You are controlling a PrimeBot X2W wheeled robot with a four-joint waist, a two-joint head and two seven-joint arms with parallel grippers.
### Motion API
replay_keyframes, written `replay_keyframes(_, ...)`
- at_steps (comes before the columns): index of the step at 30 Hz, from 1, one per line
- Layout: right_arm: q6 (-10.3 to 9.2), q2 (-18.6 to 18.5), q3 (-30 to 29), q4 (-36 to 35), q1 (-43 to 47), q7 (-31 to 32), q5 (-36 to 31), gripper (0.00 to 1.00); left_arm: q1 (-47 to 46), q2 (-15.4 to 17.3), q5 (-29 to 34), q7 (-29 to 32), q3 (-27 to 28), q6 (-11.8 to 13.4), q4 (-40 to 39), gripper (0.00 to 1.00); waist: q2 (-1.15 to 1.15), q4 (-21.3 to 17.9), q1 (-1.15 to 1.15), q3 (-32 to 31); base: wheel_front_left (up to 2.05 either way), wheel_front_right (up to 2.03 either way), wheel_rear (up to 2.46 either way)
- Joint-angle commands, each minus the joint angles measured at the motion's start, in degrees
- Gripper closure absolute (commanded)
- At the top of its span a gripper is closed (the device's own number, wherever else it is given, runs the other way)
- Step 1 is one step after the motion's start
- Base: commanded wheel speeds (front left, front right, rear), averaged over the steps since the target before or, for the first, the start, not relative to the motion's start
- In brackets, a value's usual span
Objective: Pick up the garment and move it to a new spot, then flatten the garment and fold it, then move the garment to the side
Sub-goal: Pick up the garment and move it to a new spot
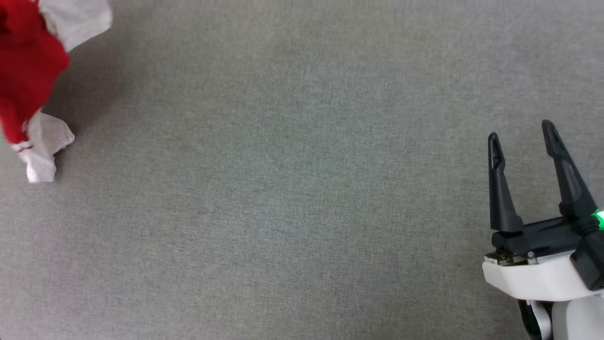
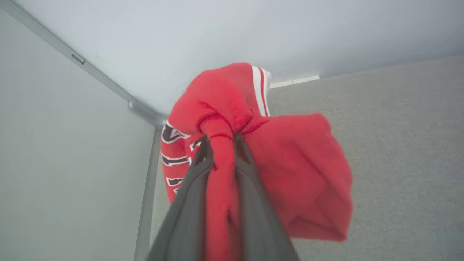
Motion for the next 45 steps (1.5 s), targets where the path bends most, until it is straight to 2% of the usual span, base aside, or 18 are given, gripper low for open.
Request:
replay_keyframes(1,-0.02,-0.03,0.06,0.23,0.53,-0.10,0.51,0.00,-1.21,-0.11,0.47,-0.33,-0.54,0.00,-0.90,1.00,0.00,-0.53,0.00,-1.79,0.00,0.00,0.00)
replay_keyframes(8,-0.02,-0.03,0.51,1.65,1.55,-0.10,2.56,0.00,-6.69,-2.75,2.25,0.47,-5.20,0.00,-8.18,1.00,0.00,-2.92,0.00,-5.85,0.00,0.00,0.00)
replay_keyframes(18,-0.02,0.00,0.48,3.14,2.69,-0.11,5.14,0.00,-12.29,-8.95,2.46,2.35,-11.85,0.01,-15.44,1.00,0.00,-9.43,0.00,-10.51,0.00,0.00,0.00)
replay_keyframes(24,-0.02,0.00,0.44,3.78,3.65,-0.10,6.13,0.00,-12.06,-11.80,2.10,2.18,-15.60,0.01,-19.03,1.00,0.00,-13.44,0.00,-12.34,0.00,0.00,0.00)
replay_keyframes(30,-0.02,0.01,-0.14,4.18,3.99,-0.10,6.43,0.00,-7.51,-15.97,2.54,0.97,-20.03,0.06,-21.99,1.00,0.00,-15.61,0.00,-12.26,0.00,0.00,0.00)
replay_keyframes(36,-0.02,0.01,-0.66,4.93,3.55,-0.10,6.10,0.00,0.27,-21.35,3.07,-1.92,-25.81,0.52,-19.74,1.00,0.00,-16.75,0.00,-11.02,0.00,0.00,0.00)
replay_keyframes(45,-0.02,0.01,-1.53,6.15,2.42,-0.10,5.79,0.00,13.27,-29.91,4.12,-7.67,-35.88,0.22,-8.35,1.00,0.00,-17.49,0.00,-8.52,0.00,0.00,0.00)
